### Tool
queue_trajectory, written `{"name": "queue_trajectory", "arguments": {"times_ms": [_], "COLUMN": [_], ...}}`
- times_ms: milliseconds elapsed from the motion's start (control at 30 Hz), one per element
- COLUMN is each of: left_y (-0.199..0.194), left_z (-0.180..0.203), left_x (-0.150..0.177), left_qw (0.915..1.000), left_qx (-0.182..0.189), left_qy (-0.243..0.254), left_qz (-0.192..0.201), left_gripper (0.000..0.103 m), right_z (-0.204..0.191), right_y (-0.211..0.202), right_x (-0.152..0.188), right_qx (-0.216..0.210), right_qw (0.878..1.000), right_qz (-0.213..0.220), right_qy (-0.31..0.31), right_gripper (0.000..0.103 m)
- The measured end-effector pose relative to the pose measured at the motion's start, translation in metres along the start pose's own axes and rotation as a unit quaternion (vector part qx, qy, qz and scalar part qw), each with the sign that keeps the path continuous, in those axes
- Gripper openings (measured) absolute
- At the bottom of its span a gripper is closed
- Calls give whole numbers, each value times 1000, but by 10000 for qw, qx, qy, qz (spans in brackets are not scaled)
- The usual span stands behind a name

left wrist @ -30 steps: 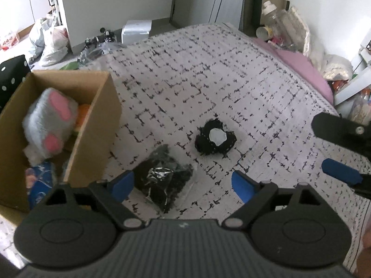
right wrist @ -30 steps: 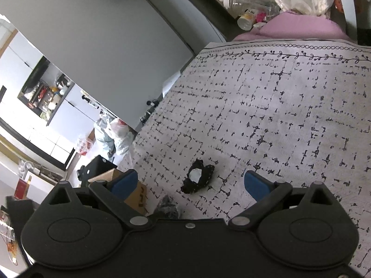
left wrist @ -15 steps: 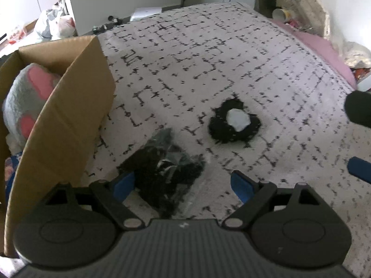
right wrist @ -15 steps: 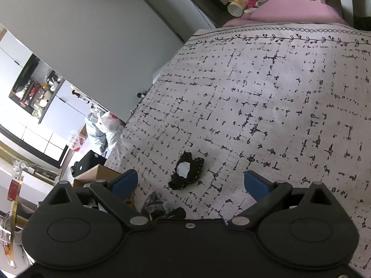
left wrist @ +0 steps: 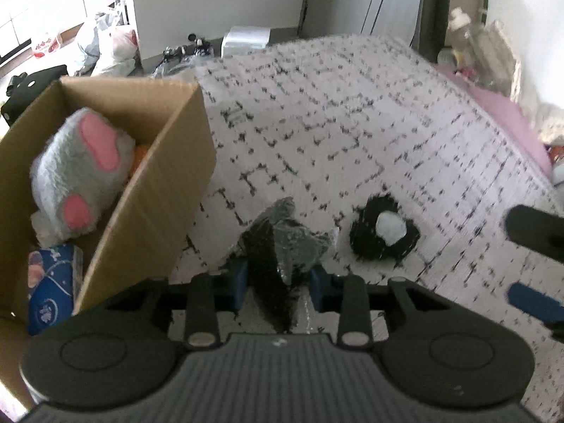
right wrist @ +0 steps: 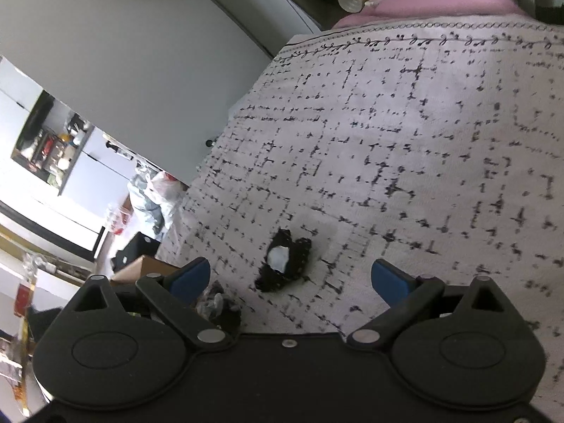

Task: Organize soft objects
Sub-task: 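Lower the left gripper onto the black plastic bag and close it, then lift the black bag with the left gripper while the right gripper grasps the black scrunchie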

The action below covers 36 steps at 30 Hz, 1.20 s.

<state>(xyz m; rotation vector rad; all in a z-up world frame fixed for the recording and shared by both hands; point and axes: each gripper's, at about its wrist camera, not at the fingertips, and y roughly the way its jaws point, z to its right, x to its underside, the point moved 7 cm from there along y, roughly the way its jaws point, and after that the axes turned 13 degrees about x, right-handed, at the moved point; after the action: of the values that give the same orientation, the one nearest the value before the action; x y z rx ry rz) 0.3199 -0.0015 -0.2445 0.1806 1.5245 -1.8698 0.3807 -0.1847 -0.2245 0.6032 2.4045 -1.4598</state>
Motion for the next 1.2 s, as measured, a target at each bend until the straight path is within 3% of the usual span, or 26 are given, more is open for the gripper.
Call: {"name": "queue_trajectory", "arguments": {"times_ms": [300,533,900,1000,1067,1200], "left_y": [-14,-14,-4,-2,-1,-3], "left_z": [-5,-8,-14,-16,-17,-15], "left_x": [-12,-18,-20,-21,-22,-26], "left_qw": [9991,9980,9962,9953,9947,9943], "left_qx": [318,459,507,512,528,523], "left_qy": [-223,-376,-677,-809,-869,-917], "left_qz": [177,201,195,170,157,161], "left_gripper": [33,33,33,33,33,33], "right_z": [-21,-27,-37,-39,-38,-40], "right_y": [30,54,78,80,79,74], "right_x": [3,4,6,8,11,15], "right_qx": [-63,266,652,773,725,608], "right_qw": [9999,9989,9931,9894,9890,9896], "right_qz": [-148,-169,-12,13,-65,-115], "right_qy": [-63,-346,-976,-1226,-1288,-1296], "right_gripper": [98,86,83,62,36,28]}}
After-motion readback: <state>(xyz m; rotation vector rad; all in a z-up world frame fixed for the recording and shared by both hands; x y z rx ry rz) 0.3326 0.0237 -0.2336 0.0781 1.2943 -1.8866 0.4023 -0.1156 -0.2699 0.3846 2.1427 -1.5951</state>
